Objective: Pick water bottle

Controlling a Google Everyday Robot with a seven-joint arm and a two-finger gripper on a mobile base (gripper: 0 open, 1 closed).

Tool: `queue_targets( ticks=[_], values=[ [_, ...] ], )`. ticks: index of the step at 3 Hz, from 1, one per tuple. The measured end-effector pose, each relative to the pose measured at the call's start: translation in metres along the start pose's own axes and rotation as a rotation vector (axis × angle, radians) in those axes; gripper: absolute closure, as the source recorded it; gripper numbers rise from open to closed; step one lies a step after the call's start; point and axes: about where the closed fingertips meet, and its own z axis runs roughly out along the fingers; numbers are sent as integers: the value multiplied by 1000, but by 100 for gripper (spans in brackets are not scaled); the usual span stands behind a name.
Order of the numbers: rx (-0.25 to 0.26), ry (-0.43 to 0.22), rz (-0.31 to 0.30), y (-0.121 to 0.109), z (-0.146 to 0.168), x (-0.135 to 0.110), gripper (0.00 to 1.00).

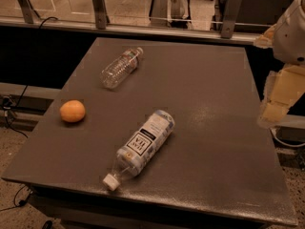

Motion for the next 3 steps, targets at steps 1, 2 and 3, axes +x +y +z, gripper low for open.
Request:
queue_targets(
  ticks=[1, 2, 3],
  values=[
    [0, 0, 0, 0, 0, 0, 0],
    [40, -8, -120, -20, 6, -23, 0],
    [97, -74, -360, -53, 19, -86, 0]
  ],
)
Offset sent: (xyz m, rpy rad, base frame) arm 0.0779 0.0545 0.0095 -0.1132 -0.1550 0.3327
